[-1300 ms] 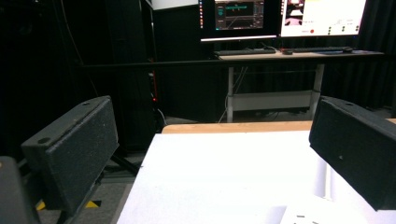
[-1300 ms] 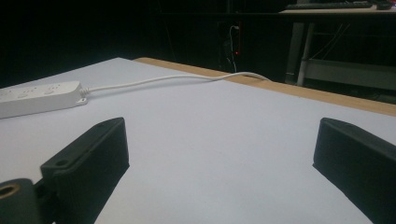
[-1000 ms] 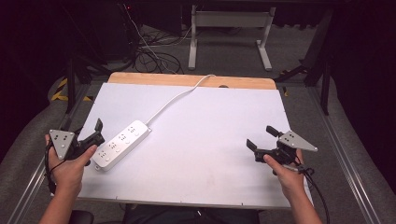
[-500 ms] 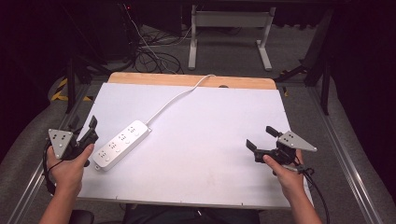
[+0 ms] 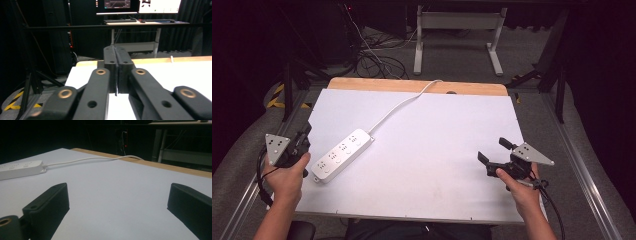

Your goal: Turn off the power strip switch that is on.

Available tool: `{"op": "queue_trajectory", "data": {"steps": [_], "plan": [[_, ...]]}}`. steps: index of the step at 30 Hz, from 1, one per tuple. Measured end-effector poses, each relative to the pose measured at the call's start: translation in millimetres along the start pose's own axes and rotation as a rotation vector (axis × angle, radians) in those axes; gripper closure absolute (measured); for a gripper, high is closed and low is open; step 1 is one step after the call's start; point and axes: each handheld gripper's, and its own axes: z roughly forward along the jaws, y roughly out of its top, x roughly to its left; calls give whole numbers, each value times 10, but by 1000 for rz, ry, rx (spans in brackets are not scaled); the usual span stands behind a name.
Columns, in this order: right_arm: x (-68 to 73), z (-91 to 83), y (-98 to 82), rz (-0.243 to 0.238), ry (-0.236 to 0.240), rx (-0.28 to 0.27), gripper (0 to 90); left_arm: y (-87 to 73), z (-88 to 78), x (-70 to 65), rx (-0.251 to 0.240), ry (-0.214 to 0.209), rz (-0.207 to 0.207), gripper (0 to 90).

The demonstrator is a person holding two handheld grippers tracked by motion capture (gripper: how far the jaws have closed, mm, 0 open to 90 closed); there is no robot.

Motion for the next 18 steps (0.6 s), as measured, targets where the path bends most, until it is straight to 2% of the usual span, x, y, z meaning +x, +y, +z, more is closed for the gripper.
{"op": "queue_trajectory", "data": {"steps": [4, 6, 8, 11, 18], "plan": [[2, -14, -7, 1, -6, 5, 43, 13, 48, -32, 18, -49, 22, 900], [4, -20, -7, -2, -6, 8, 43, 27, 91, -69, 43, -83, 52, 900], [7, -22, -9, -3, -6, 9, 43, 31, 103, -82, 50, -89, 60, 900], [11, -19, -12, -2, -7, 12, 43, 40, 148, -111, 74, -119, 58, 900], [14, -27, -15, -4, -5, 15, 43, 25, 316, -227, 143, -165, 103, 900]]}}
